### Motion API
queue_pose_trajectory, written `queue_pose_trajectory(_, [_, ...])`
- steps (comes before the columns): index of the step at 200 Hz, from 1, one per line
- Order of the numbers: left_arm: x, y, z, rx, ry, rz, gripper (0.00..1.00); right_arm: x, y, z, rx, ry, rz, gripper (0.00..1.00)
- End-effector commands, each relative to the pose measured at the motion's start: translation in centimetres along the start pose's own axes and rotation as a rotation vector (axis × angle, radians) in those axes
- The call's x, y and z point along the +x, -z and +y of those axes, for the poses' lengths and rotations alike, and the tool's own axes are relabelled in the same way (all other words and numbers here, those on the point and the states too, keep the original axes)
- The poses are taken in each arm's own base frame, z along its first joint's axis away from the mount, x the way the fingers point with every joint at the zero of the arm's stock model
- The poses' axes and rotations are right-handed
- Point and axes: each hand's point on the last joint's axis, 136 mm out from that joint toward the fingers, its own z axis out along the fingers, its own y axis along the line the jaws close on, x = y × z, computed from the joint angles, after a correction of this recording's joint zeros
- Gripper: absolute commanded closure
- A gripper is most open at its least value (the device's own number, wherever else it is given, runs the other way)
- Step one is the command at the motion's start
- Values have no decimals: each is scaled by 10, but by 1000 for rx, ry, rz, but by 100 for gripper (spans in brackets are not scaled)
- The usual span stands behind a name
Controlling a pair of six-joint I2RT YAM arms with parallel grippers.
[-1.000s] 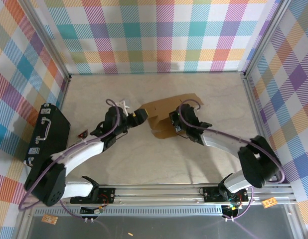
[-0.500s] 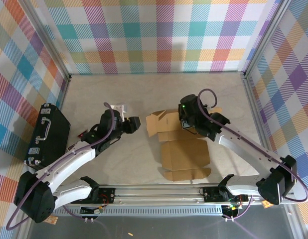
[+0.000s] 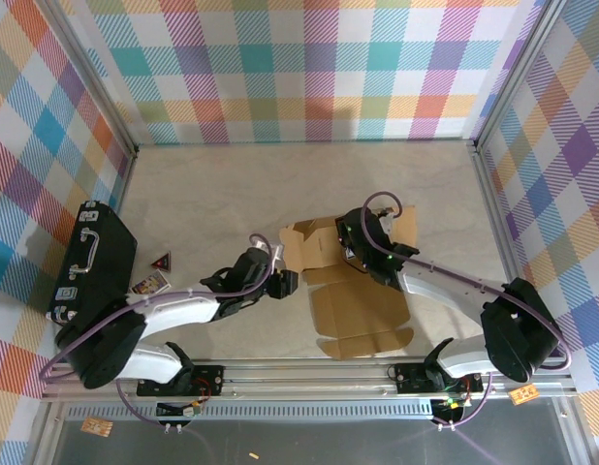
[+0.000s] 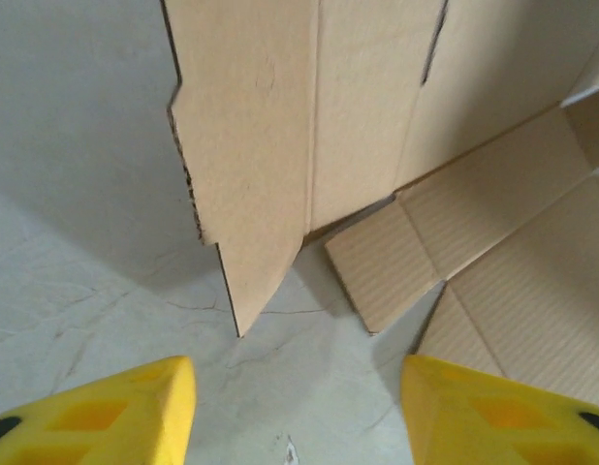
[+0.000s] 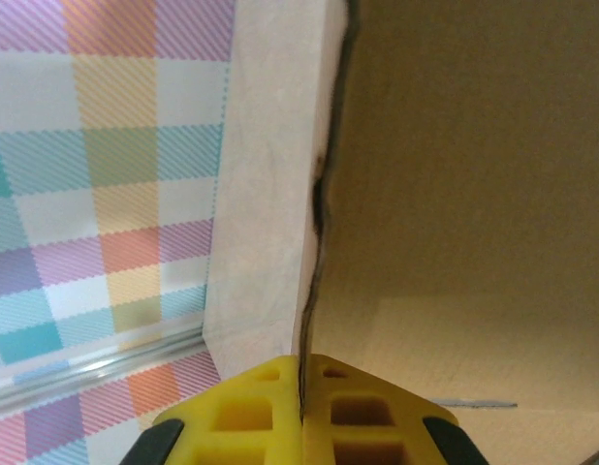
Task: Fold the paper box
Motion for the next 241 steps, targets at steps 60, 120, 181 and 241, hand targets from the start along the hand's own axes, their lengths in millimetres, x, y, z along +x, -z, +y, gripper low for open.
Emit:
queue_pose_trajectory(60, [-43, 34, -3, -9, 201, -266, 43, 14, -6, 46, -336, 37, 49, 100])
queue_pose_trajectory(120, [-39, -14, 11, -17, 295, -331, 37, 7, -14, 16, -263, 13, 17, 100])
queue_pose_trajectory(181, [-65, -61, 21, 77, 450, -420, 37, 3, -15, 1, -187, 33, 6, 100])
queue_pose_trajectory(241, [-69, -100, 18, 227, 620, -413, 42, 3, -16, -1, -136, 54, 4, 100])
